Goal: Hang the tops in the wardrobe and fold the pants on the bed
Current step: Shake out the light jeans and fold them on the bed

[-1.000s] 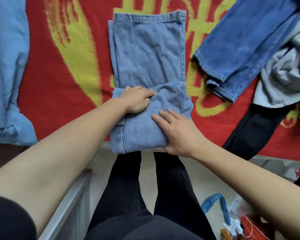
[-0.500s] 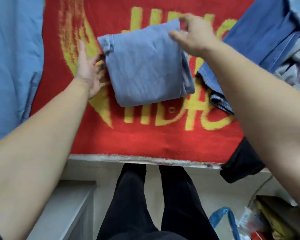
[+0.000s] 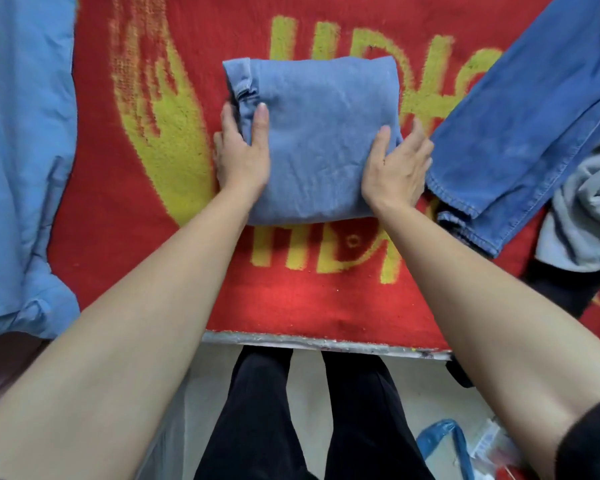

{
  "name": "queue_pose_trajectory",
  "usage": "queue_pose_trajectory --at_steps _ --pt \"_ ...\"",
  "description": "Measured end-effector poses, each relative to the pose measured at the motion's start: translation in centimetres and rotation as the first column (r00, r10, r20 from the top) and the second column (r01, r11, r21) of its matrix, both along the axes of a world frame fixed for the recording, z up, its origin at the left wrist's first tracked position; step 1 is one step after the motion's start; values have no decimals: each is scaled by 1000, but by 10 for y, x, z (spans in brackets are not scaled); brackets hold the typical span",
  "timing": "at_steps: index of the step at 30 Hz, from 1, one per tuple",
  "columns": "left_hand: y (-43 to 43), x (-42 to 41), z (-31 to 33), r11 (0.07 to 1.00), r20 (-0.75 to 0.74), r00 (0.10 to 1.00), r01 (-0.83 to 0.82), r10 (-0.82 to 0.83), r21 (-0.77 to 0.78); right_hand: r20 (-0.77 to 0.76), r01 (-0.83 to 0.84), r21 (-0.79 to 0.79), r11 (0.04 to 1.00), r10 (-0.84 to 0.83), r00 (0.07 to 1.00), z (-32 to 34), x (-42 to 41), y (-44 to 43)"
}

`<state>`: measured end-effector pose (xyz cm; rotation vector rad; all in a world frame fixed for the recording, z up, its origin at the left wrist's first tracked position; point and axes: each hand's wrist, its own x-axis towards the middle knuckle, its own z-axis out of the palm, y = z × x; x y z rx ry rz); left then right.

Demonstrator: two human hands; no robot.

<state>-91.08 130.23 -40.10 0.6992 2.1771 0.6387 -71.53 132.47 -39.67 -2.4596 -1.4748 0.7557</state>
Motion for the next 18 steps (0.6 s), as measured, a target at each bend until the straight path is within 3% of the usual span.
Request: queue_pose_trajectory --at_steps 2,7,13,15,16,18 --pt "13 -13 -18 991 72 997 17 -7 -136 52 53 -107 993 -48 998 -16 -9 10" --pt "27 -21 -33 984 -2 999 50 -51 -169 140 20 -76 997 -9 990 -36 -18 23" --pt "21 -17 -17 986 37 999 -27 34 -162 -130 19 -112 994 -34 991 -14 4 23" --pt "6 -5 -7 993 -73 995 -72 65 -92 -64 -165 33 986 167 984 -1 13 5" --pt "-8 1 1 1000 -203 979 -29 27 -4 11 -316 126 940 317 948 5 18 -9" --pt "-43 10 13 953 -497 856 256 -145 162 143 -609 262 749 594 792 10 30 -37"
